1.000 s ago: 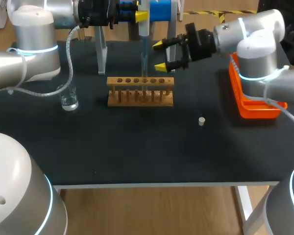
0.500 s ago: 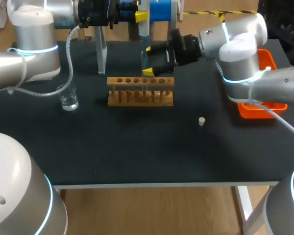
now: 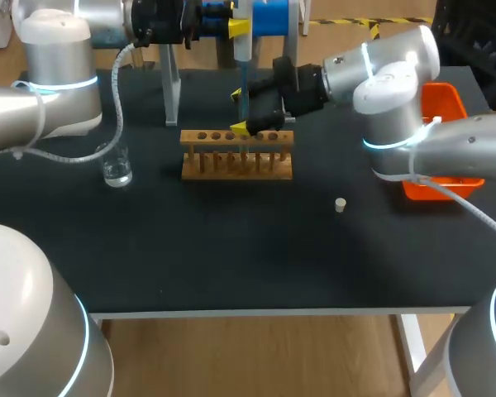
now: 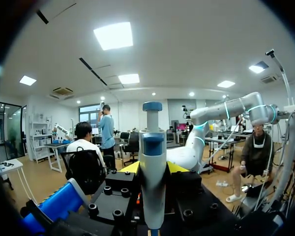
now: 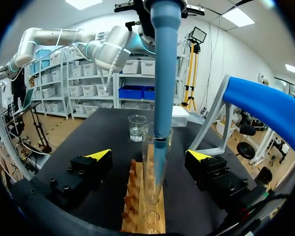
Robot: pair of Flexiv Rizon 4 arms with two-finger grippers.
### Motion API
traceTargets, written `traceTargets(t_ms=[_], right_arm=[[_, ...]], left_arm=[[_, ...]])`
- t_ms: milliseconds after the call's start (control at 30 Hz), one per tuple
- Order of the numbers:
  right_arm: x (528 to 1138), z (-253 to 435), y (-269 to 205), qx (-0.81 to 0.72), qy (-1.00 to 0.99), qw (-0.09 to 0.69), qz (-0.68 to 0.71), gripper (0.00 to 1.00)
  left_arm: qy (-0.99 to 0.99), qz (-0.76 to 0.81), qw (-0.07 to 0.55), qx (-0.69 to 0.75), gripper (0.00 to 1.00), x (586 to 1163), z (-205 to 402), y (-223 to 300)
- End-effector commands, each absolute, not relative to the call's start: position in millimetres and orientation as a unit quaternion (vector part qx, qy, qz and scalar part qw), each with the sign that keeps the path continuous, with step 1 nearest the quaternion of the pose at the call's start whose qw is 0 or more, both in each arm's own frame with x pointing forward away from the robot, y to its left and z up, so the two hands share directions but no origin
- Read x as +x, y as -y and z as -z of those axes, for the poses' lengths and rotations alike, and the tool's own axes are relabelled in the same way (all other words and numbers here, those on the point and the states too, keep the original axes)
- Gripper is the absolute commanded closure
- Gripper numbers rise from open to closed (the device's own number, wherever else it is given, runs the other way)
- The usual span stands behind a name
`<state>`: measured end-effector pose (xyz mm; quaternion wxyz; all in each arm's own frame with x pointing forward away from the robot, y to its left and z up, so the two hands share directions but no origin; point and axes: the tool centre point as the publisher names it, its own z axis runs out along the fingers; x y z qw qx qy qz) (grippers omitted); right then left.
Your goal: Invert the test tube, pick up the pipette, mount the tip to pipette, aspirate from beaker and dispense into the tube, eject the tip, return the pipette, and cap with the stopper.
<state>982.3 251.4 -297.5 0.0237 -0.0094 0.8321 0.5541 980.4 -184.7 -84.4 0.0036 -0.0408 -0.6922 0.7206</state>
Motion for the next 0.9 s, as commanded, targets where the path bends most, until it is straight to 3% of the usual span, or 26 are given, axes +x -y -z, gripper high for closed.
traceTargets(t_ms=[33, 900], right_arm=[[980.4, 298.5, -251.3, -0.003, -0.833, 0.028, -0.553, 0.0], [979.3, 306.9, -253.9, 0.007, -0.849, 0.052, -0.525, 0.0]], left_arm=[[0.692, -0.72, 0.005, -0.042, 1.0, 981.1, 83.9, 184.0], [0.692, -0.72, 0.005, -0.042, 1.0, 981.1, 83.9, 184.0]])
